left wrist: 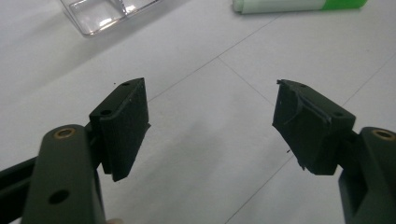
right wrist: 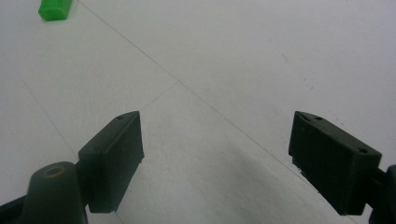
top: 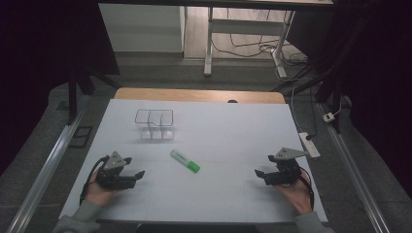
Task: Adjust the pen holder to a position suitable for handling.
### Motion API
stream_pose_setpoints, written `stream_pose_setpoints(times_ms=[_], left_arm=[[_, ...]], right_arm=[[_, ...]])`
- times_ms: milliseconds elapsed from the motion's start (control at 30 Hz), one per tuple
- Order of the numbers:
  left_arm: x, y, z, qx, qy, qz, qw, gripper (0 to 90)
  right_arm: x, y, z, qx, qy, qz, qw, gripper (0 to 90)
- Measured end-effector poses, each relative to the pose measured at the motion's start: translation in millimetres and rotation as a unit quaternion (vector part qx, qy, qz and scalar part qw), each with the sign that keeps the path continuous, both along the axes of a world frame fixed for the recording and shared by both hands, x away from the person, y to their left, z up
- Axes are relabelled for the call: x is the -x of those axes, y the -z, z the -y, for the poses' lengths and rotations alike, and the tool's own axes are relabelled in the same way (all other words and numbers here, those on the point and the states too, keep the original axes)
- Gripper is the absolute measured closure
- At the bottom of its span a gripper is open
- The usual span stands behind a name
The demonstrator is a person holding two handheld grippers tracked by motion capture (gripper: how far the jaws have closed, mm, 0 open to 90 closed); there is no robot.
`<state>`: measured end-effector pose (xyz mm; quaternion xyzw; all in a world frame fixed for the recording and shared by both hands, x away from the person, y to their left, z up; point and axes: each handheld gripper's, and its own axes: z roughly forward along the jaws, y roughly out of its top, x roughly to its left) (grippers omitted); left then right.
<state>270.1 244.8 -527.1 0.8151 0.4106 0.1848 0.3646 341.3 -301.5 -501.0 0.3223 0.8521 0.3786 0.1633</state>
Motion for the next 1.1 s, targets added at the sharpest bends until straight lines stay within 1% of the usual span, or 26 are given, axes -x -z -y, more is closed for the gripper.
stream_pose_setpoints(times_ms=[367, 600, 700, 767, 800, 900, 967, 1100], left_arm=[[-1.1, 0.3, -2.4, 0.001, -0.003, -0.002, 1.0, 26.5], [-2.9, 0.8, -2.9, 0.002, -0.005, -0.004, 1.0, 26.7], [-4.3, 0.2, -2.8, -0.005, -0.013, 0.001, 0.9999, 27.2], [-4.5, -0.7, -3.1, -0.005, -0.014, 0.002, 0.9999, 27.7], [-5.2, -2.3, -4.2, 0.001, -0.015, 0.003, 0.9999, 27.7], [-7.2, -3.0, -5.6, 0.004, -0.017, -0.001, 0.9999, 27.8], [-9.2, -2.9, -5.8, 0.004, -0.017, -0.005, 0.9998, 27.8], [-14.4, -5.2, -5.9, 0.003, -0.015, -0.006, 0.9999, 27.8]], right_arm=[[0.0, 1.4, -0.5, -0.006, 0.002, -0.004, 1.0, 17.5], [0.3, 1.7, -1.6, -0.004, 0.0, -0.004, 1.0, 18.5], [0.1, 2.0, -1.7, -0.004, -0.001, -0.004, 1.0, 18.7], [0.1, 2.0, -1.9, -0.004, -0.001, -0.004, 1.0, 18.7], [0.4, 1.9, -2.1, -0.004, 0.0, -0.005, 1.0, 18.7], [0.8, 1.6, -2.2, -0.005, 0.001, -0.004, 1.0, 18.7], [1.1, 1.4, -2.1, -0.004, 0.002, -0.004, 1.0, 18.9], [0.8, 1.6, -1.3, -0.004, 0.006, -0.005, 1.0, 19.4]])
